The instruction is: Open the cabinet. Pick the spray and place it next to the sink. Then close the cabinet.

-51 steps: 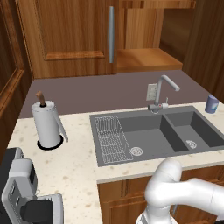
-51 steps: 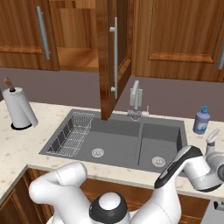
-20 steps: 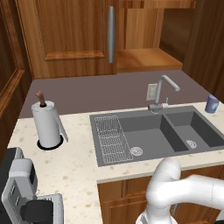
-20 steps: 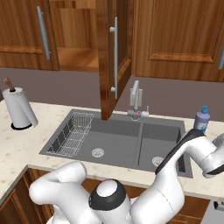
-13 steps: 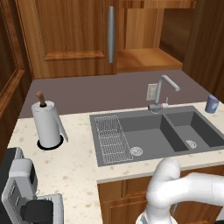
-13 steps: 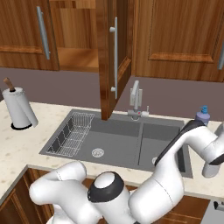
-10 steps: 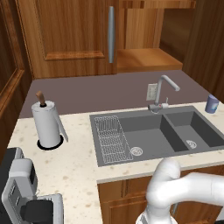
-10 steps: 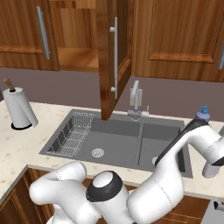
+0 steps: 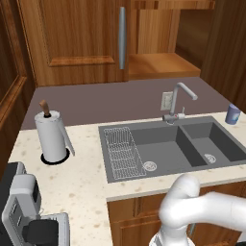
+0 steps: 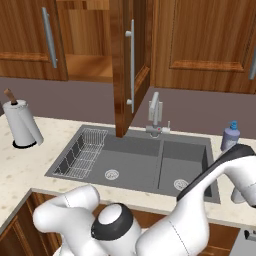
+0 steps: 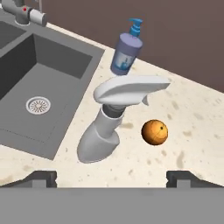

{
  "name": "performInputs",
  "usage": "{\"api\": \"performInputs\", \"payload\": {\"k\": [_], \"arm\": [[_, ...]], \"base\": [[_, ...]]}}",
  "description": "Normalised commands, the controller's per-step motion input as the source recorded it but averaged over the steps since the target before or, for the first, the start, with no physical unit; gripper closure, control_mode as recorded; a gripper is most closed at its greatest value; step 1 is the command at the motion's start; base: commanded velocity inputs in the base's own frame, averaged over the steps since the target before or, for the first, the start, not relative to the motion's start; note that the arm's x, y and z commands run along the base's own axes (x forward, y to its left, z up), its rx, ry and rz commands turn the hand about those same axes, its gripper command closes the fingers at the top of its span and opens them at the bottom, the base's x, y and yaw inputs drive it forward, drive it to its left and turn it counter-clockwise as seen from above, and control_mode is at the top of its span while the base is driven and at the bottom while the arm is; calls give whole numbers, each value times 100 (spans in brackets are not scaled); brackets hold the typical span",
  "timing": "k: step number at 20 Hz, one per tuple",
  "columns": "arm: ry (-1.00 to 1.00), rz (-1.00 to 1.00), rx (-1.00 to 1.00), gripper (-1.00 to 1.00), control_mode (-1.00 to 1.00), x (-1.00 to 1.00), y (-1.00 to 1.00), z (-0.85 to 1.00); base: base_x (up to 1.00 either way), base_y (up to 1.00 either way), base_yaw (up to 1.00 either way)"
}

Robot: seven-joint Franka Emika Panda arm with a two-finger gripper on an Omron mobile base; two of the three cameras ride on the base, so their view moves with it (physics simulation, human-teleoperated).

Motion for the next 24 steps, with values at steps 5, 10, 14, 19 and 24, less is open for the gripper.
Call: {"api": "performInputs", "payload": {"k": [5, 10, 14, 19, 24], "arm": [[-12, 13, 0, -100, -100, 18, 47, 22], [-13, 21, 0, -100, -100, 27, 51, 11], [-15, 23, 0, -100, -100, 31, 44, 12], [-4, 22, 0, -100, -100, 30, 27, 38], [0, 28, 0, -100, -100, 25, 16, 46]], "base": [[0, 0, 0], [0, 0, 0], [0, 0, 0], [0, 0, 0], [0, 0, 0]]}}
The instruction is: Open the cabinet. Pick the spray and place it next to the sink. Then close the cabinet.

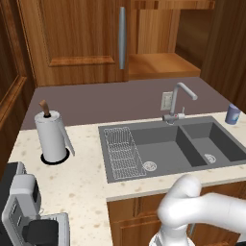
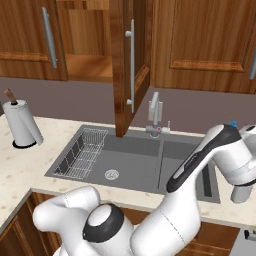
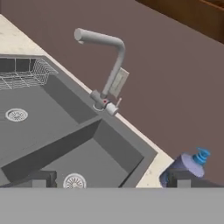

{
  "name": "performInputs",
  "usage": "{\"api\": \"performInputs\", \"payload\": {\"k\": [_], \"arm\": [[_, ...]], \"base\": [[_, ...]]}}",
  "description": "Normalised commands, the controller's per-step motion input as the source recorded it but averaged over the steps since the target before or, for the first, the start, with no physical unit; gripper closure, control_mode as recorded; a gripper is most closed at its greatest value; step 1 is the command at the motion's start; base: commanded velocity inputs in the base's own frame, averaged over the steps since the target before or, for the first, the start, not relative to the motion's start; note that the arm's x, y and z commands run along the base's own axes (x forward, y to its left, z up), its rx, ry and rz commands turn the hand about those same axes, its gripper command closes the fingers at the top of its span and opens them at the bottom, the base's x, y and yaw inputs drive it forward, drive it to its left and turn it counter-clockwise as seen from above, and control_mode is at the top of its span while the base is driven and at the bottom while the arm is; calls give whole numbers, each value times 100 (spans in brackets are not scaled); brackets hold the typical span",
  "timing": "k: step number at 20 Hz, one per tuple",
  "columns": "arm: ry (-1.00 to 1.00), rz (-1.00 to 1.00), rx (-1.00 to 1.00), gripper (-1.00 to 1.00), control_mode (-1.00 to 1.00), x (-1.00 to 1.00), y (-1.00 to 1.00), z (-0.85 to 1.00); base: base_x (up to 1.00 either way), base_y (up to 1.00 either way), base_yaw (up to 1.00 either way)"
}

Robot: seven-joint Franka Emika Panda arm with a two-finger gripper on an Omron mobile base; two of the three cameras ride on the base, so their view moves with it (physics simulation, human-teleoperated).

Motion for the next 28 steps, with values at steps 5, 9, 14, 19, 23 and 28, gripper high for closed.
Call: {"api": "performInputs", "payload": {"k": [5, 9, 14, 19, 23, 28], "arm": [[-6, 28, 0, -100, -100, 7, 42, 13], [-16, 20, 2, -100, -100, 0, 41, 13], [-12, 11, 2, -100, -100, 0, 37, 37], [-2, 5, 0, -100, -100, 1, 60, 31], [0, 10, 1, -100, -100, 0, 75, 1], [-3, 13, 1, -100, -100, -13, 82, 18]], "base": [[0, 0, 0], [0, 0, 0], [0, 0, 0], [0, 0, 0], [0, 0, 0], [0, 0, 0]]}}
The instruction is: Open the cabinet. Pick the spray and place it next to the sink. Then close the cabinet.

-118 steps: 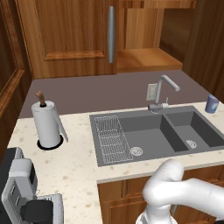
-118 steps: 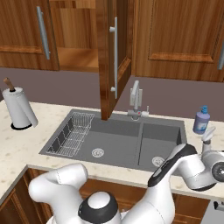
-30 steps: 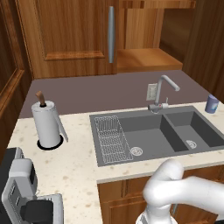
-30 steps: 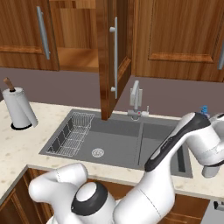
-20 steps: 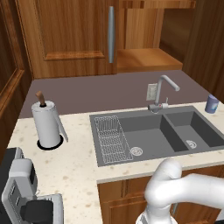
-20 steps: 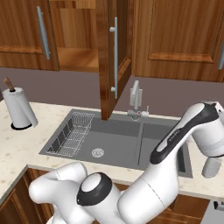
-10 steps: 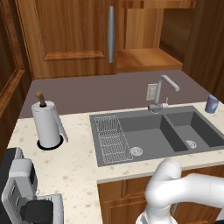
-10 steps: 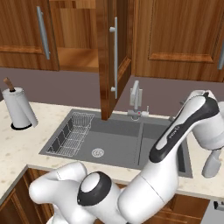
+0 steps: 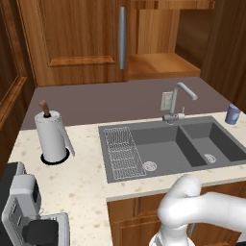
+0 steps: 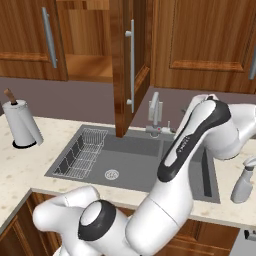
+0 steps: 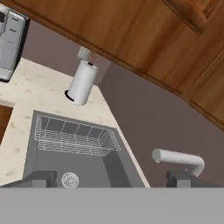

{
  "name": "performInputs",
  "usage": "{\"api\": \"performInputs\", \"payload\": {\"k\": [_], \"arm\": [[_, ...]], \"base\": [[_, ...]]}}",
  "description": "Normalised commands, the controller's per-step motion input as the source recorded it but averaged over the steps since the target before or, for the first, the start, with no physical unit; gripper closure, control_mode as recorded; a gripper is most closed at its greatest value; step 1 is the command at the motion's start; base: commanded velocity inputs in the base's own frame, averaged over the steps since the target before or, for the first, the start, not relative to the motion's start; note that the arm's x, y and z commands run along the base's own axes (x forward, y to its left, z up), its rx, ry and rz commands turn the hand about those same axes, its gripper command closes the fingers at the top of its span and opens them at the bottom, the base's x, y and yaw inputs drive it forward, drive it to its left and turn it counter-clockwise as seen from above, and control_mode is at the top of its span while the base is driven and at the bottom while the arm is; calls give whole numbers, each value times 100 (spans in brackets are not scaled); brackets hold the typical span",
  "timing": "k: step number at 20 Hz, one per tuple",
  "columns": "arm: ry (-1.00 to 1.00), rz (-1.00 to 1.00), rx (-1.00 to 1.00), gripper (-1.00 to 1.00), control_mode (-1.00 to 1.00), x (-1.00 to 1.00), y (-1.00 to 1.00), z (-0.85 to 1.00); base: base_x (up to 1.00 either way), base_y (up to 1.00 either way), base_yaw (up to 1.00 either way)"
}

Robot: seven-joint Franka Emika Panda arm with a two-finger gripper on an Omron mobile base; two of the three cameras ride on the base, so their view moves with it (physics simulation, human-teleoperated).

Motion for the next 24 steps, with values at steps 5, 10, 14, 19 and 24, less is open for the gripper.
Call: {"api": "performInputs", "payload": {"k": [5, 10, 14, 19, 24], "arm": [[-5, 12, 0, -100, -100, -28, 89, 34], [-3, 9, 0, -100, -100, -13, 99, 37], [-1, 11, 0, -100, -100, -13, 100, 27], [-3, 14, 0, -100, -100, -43, 100, 27], [-9, 7, 0, -100, -100, -38, 100, 31]], "base": [[0, 0, 0], [0, 0, 0], [0, 0, 0], [0, 0, 0], [0, 0, 0]]}}
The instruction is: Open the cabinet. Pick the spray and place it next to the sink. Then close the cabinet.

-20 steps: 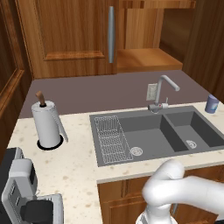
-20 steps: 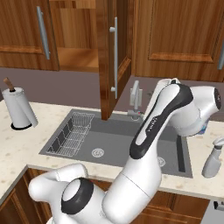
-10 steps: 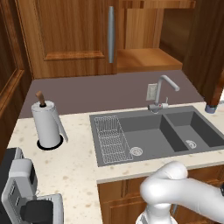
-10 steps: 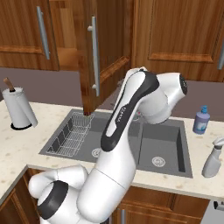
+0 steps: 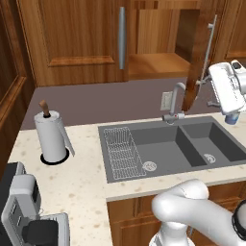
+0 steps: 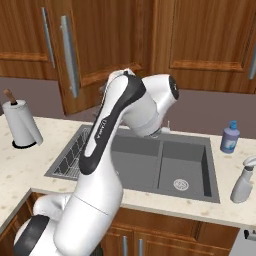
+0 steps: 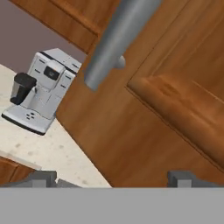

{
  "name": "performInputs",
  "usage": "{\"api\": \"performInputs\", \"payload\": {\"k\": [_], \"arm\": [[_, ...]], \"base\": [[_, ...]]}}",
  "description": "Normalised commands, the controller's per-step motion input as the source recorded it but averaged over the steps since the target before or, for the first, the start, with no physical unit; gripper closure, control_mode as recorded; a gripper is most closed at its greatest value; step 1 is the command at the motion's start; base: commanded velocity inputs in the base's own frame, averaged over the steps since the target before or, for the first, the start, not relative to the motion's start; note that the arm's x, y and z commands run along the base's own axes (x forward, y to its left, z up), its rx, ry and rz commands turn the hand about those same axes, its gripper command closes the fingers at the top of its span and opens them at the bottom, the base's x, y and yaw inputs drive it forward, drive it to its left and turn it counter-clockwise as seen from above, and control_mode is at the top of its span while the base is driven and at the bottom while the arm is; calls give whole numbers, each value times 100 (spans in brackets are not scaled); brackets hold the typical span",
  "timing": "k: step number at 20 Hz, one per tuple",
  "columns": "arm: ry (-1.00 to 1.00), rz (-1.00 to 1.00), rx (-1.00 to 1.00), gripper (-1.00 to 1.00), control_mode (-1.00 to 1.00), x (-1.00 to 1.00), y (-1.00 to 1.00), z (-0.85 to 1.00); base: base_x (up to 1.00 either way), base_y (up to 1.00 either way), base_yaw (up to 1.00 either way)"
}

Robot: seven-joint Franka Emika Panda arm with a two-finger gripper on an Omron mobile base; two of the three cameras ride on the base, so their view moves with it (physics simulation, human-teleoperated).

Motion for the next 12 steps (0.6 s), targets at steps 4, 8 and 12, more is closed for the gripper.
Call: {"api": "performInputs", "payload": {"k": [4, 8, 12], "arm": [[-10, 0, 0, -100, -100, -17, 100, 39], [-12, -1, -1, -100, -100, 4, 90, 33], [-13, -1, -1, -100, -100, 36, 69, 1]], "base": [[0, 0, 0], [0, 0, 0], [0, 0, 0]]}}
